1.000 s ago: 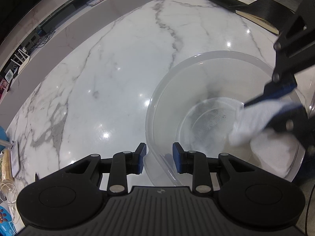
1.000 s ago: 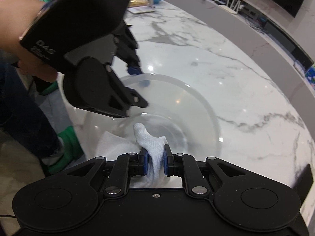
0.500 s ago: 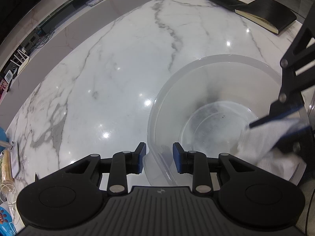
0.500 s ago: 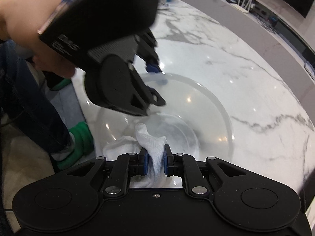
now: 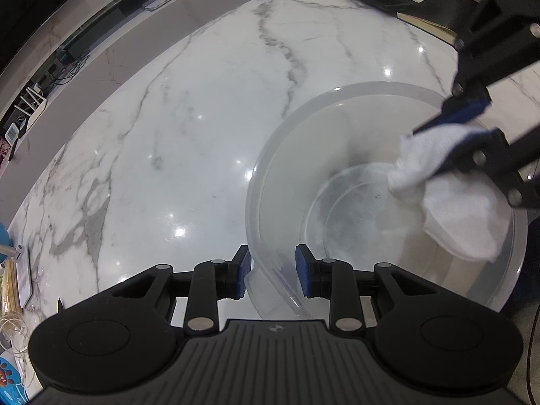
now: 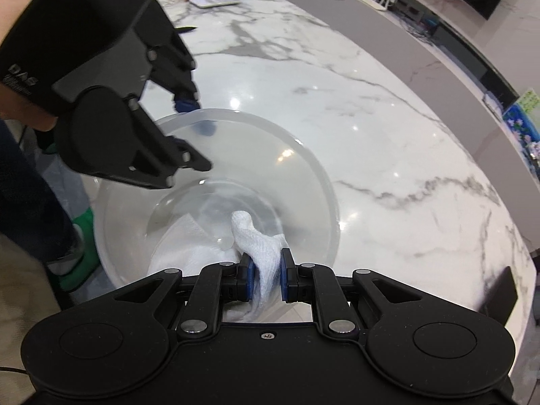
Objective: Clean bowl
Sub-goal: 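Tilt the bowl with the left gripper while the right gripper wipes its inner wall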
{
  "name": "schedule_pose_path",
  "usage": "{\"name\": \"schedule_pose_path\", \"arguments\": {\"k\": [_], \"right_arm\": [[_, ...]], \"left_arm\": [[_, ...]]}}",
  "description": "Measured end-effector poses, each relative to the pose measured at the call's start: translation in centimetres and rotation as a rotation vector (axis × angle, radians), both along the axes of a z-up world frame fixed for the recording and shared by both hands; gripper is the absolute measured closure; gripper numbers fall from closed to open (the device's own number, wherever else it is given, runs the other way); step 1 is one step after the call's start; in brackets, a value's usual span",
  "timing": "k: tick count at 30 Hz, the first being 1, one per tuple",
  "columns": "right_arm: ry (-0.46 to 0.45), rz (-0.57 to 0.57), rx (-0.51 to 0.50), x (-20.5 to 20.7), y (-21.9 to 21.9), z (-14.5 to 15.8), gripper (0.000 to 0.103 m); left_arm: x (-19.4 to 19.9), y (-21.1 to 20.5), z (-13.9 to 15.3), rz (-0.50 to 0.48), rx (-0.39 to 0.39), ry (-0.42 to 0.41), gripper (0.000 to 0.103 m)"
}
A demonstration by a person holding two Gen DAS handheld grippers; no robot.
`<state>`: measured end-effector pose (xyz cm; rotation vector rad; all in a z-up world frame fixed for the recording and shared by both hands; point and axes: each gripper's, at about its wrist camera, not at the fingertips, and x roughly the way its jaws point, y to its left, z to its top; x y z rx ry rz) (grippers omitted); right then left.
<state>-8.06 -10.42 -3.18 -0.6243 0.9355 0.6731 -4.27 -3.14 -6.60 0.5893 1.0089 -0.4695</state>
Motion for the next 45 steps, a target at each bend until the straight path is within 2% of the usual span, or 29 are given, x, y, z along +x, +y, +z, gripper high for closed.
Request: {"name": "schedule_pose_path", "arguments": {"k": [9, 20, 33, 41, 45], "right_arm": [[-0.055, -0.064, 0.024, 1.7, 0.1, -0.3, 0.091], [-0.065, -0.051, 0.092, 3.2, 1.3, -0.4, 0.091], [0.036, 0.01, 0.259, 4.0, 2.5, 0.0, 0.091], [0.081, 0.031, 0.324, 3.5, 2.7, 0.3, 0.091], [0.078, 0.044, 0.325, 3.2, 2.7, 0.5, 0.091]], "left_arm": [[-0.7, -0.5, 0.0, -0.049, 0.01, 0.0, 0.077], [-1.0, -1.0, 0.0, -0.074, -0.008, 0.017, 0.077], [-1.0, -1.0, 0.0, -0.075, -0.006, 0.012, 0.077], [-1.1, -1.0, 0.0, -0.072, -0.001, 0.007, 0.077], [-1.2, -1.1, 0.0, -0.075, 0.004, 0.005, 0.077]]}}
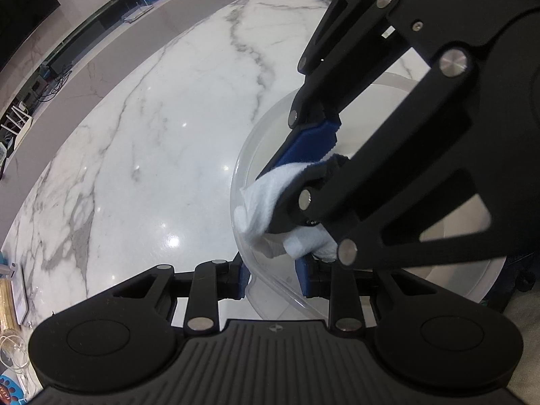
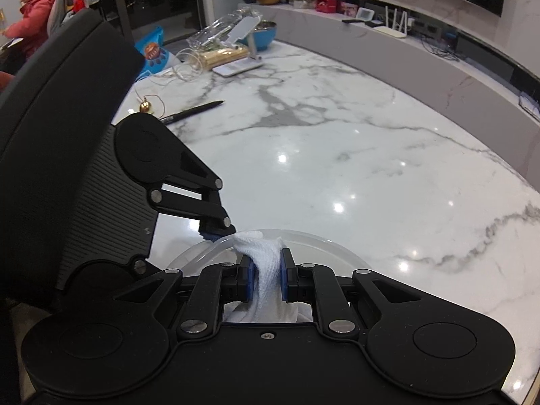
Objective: Clean bowl
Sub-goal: 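Tilt the bowl with the left gripper while the right gripper wipes its inner wall, then rub the white cloth along the bowl's inner wall near the rim with the right gripper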
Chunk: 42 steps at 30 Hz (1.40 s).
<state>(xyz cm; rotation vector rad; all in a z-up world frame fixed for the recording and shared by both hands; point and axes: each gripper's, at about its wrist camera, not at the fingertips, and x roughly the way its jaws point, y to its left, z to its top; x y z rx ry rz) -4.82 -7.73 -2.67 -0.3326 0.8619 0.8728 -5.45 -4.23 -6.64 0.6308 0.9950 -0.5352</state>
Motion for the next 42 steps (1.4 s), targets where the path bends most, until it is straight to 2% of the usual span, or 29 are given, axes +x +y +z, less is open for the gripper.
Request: {"name": "schedule_pose_path", "arguments": {"k": [10, 22, 32, 42], "right_arm": [[-0.073, -0.083, -0.103, 0.5, -0.6, -0.2, 0.091], [-0.09, -0.132, -0.191, 0.3, -2.9, -0.6, 0.091], [-0.106, -0.159, -0.168, 0.3, -2.5, -0.5, 0.092], [-0.094, -0.118, -0.101, 0.4, -0.9, -0.3, 0.091]], "left_arm": [[0.4, 0.8, -0.1, -0.001, -0.002, 0.0, 0.077], [0.1, 0.4, -0.1, 0.001, -0.003, 0.0, 0.077], [0.8, 0.4, -0.1, -0.006, -0.006, -0.004, 0.076], [0.3, 0.1, -0.6, -0.012, -0.002, -0.007, 0.076]]}}
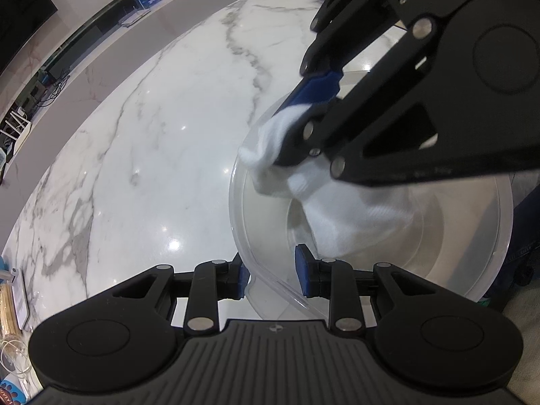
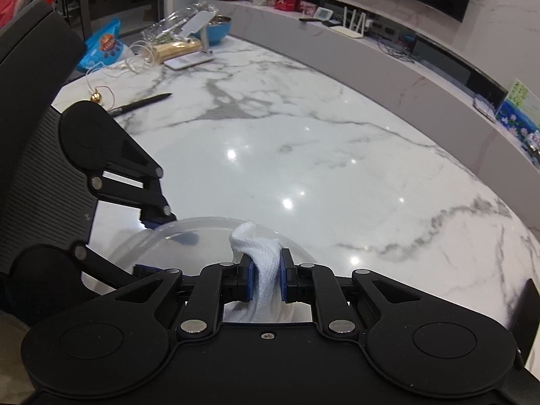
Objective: Clean bowl
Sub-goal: 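Rub the white cloth along the bowl's inner wall near the rim with the right gripper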
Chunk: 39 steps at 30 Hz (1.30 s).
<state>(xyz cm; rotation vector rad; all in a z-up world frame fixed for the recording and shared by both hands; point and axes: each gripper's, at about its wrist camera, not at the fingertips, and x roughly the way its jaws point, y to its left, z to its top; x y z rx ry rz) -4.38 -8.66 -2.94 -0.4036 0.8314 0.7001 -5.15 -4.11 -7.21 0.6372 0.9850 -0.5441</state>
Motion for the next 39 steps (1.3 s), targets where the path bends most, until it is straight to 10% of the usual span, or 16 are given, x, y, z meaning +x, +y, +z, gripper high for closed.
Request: {"name": "schedule_pose_path", "arguments": {"k": [13, 39], "right_arm": [[0.058, 0.057, 0.067, -0.6, 0.6, 0.1, 0.091], [0.001, -0.033, -0.152, -0.8, -2.0, -0.2, 0.091]], "left_arm": [[-0.2, -0.3, 0.2, 0.0, 0.006, -0.004, 0.077], [-0.1, 0.6, 0.6, 0.008, -0.001, 0.004, 0.076]]}}
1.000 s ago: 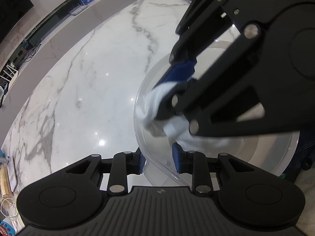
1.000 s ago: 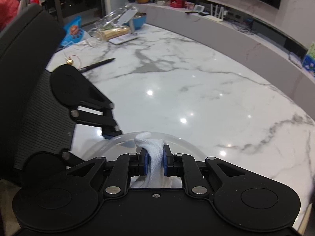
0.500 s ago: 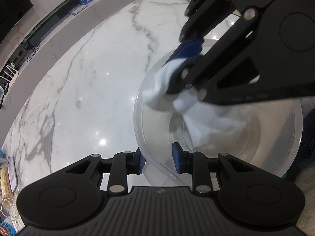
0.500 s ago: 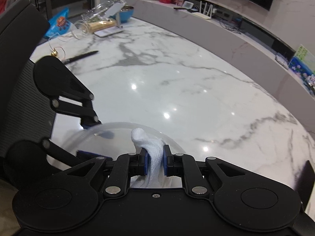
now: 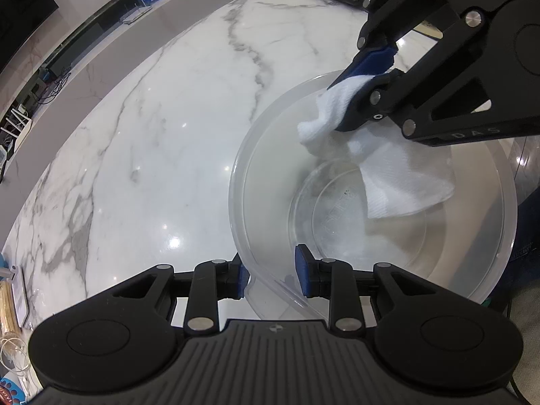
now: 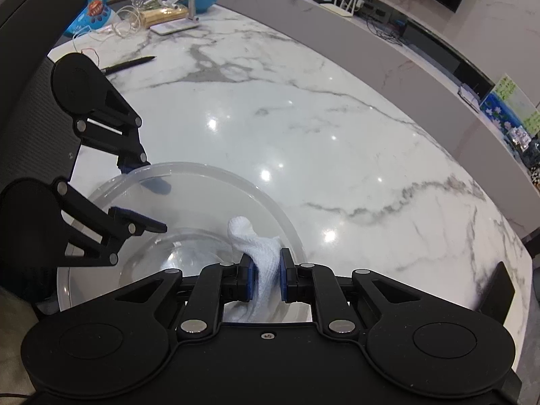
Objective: Clean bowl
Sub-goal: 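Rub the white cloth along the bowl's inner wall near the rim with the right gripper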
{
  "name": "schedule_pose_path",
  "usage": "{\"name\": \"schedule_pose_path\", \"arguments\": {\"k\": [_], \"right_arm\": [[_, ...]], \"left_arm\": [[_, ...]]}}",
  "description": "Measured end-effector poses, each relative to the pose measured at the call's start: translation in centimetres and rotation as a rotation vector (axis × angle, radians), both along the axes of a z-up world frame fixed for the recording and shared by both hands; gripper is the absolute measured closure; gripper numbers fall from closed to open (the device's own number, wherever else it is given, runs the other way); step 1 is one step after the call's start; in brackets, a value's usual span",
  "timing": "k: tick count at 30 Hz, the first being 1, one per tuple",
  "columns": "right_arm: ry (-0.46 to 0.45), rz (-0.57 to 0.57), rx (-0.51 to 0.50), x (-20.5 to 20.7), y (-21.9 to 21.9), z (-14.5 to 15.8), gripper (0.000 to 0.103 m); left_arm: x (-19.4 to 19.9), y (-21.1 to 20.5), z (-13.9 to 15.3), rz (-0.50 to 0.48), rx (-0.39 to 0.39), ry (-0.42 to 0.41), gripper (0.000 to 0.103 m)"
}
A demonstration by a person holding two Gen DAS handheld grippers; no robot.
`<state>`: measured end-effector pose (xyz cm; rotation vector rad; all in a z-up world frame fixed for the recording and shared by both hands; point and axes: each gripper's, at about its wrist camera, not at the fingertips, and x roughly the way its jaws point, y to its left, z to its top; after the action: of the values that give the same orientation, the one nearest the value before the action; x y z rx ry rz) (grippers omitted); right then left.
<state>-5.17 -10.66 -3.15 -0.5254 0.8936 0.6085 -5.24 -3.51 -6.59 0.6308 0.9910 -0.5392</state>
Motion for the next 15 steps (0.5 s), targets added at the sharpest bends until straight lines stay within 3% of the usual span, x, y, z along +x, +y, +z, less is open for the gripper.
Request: {"name": "schedule_pose_path", "arguments": {"k": [15], "right_arm": [[-0.036, 0.021, 0.087, 0.6, 1.7, 0.4, 0.091]], "left_arm": [[-0.4, -0.4, -0.4, -0.012, 0.01, -0.006, 0.076]]}}
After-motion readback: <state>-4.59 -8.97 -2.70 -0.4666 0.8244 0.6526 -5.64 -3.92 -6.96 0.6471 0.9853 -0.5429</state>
